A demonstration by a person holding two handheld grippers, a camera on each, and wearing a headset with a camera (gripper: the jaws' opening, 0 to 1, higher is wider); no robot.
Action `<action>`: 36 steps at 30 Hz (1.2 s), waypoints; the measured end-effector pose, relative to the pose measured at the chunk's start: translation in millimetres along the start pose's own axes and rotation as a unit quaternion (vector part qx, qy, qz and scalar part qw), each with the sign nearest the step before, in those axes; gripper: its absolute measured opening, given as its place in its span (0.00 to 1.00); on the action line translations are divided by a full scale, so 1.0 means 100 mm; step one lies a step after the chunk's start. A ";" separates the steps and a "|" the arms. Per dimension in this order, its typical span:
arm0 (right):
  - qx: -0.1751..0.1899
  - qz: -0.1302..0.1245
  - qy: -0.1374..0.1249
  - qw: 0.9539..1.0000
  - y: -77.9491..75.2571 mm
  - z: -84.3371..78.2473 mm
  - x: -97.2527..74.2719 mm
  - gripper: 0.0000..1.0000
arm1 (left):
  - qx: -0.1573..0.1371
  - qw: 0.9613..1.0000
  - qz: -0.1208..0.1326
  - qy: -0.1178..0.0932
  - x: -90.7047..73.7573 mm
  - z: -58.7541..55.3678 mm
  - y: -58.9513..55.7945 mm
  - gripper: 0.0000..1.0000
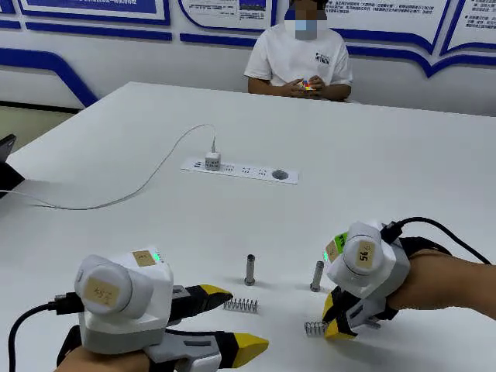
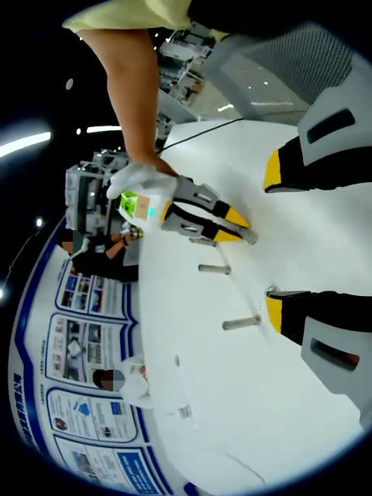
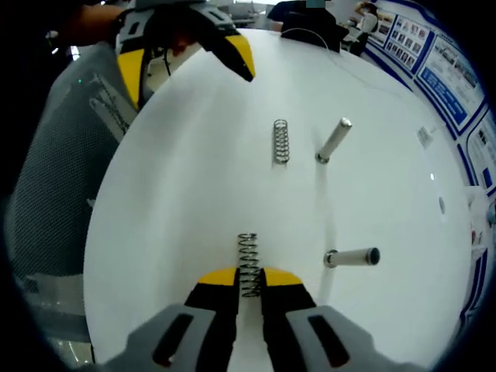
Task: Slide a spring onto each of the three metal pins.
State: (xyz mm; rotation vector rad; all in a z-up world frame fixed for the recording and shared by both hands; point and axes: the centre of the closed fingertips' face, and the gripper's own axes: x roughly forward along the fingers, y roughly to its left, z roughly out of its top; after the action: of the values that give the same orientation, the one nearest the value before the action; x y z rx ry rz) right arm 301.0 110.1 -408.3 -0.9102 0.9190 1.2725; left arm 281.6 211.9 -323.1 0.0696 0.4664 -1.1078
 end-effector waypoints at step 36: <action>-0.048 -0.012 -0.055 0.997 0.32 0.61 -0.29 0.12 | 0.058 0.996 -0.055 0.042 0.26 -0.10 -0.17 0.37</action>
State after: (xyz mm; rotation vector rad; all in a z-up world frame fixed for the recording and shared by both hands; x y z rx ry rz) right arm 270.3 158.9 -360.2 -0.9149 0.7639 1.3418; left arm 272.6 184.7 -339.4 0.1950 0.4854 -1.2431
